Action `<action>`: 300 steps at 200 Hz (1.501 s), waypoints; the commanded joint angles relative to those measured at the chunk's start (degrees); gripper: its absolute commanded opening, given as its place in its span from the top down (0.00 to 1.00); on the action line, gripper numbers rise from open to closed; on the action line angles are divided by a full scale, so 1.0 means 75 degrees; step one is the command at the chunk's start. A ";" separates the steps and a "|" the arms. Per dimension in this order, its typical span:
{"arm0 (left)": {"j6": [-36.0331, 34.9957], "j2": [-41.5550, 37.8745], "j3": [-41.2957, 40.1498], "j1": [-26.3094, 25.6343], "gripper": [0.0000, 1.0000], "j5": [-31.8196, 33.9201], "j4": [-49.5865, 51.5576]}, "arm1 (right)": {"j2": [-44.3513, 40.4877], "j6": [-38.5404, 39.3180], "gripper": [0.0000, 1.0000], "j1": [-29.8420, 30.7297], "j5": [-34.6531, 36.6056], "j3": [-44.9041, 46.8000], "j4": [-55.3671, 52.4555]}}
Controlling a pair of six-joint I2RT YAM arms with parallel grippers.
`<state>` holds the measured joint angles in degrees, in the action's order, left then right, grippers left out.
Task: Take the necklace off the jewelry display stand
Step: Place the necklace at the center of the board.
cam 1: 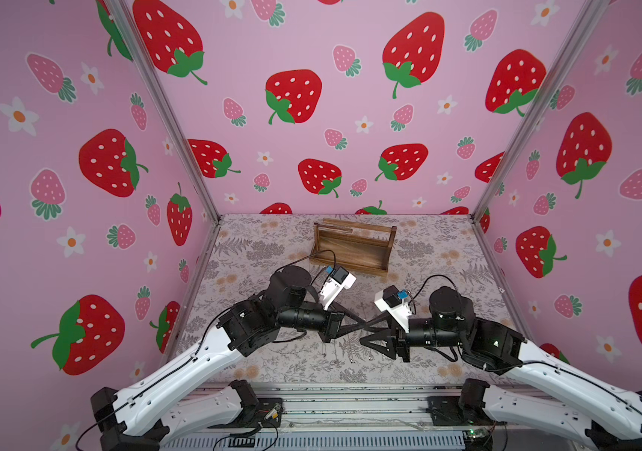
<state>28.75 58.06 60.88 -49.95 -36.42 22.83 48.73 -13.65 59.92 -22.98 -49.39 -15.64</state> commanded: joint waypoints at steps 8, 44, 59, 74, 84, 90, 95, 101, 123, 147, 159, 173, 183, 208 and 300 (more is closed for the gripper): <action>-0.0025 0.0102 0.0120 -0.0094 1.00 0.0052 -0.0204 | -0.0111 0.0167 0.58 0.0061 0.0197 -0.0271 0.0163; -0.0037 0.0135 0.0143 -0.0165 1.00 0.0087 -0.0210 | -0.0128 0.0202 0.58 0.0061 0.0320 -0.0269 0.0096; -0.0040 0.0148 0.0147 -0.0183 1.00 0.0099 -0.0209 | -0.0150 0.0196 0.60 0.0061 0.0397 -0.0250 0.0094; -0.0031 0.0147 0.0167 -0.0200 1.00 0.0119 -0.0209 | -0.0146 0.0168 0.64 0.0061 0.0450 -0.0236 0.0082; -0.0037 0.0145 0.0167 -0.0206 1.00 0.0134 -0.0198 | -0.0134 0.0147 0.69 0.0061 0.0449 -0.0235 0.0081; -0.0038 0.0143 0.0177 -0.0213 1.00 0.0143 -0.0200 | -0.0125 0.0135 0.71 0.0055 0.0451 -0.0224 0.0081; -0.0038 0.0134 0.0179 -0.0209 1.00 0.0153 -0.0197 | -0.0124 0.0133 0.73 0.0061 0.0451 -0.0224 0.0076; -0.0037 0.0144 0.0182 -0.0224 1.00 0.0156 -0.0202 | -0.0128 0.0132 0.75 0.0061 0.0453 -0.0224 0.0070; -0.0037 0.0151 0.0199 -0.0230 1.00 0.0158 -0.0197 | -0.0173 0.0109 0.88 0.0061 0.0496 -0.0203 0.0070; -0.0051 0.0151 0.0228 -0.0249 1.00 0.0198 -0.0155 | -0.0198 0.0091 1.00 0.0061 0.0538 -0.0177 0.0035; -0.0080 0.0129 0.0244 -0.0248 1.00 0.0236 -0.0121 | -0.0226 0.0086 1.00 0.0061 0.0543 -0.0181 0.0000; -0.0093 0.0127 0.0262 -0.0246 1.00 0.0239 -0.0115 | -0.0260 0.0074 1.00 0.0061 0.0564 -0.0157 -0.0023; -0.0121 0.0128 0.0288 -0.0253 1.00 0.0260 -0.0070 | -0.0304 0.0052 1.00 0.0061 0.0634 -0.0142 -0.0045; -0.0197 0.0054 0.0287 -0.0252 0.73 0.0309 -0.0028 | -0.0391 0.0027 1.00 0.0061 0.0927 -0.0153 -0.0232; -0.0681 -0.1507 0.0008 -0.0243 0.54 0.2482 0.1022 | -0.0502 -0.0710 1.00 0.0061 0.3568 -0.0631 -0.2063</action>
<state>25.30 47.90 61.01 -51.66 -22.50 27.83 45.93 -16.08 60.12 -3.95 -51.81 -25.63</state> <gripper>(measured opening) 0.458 0.040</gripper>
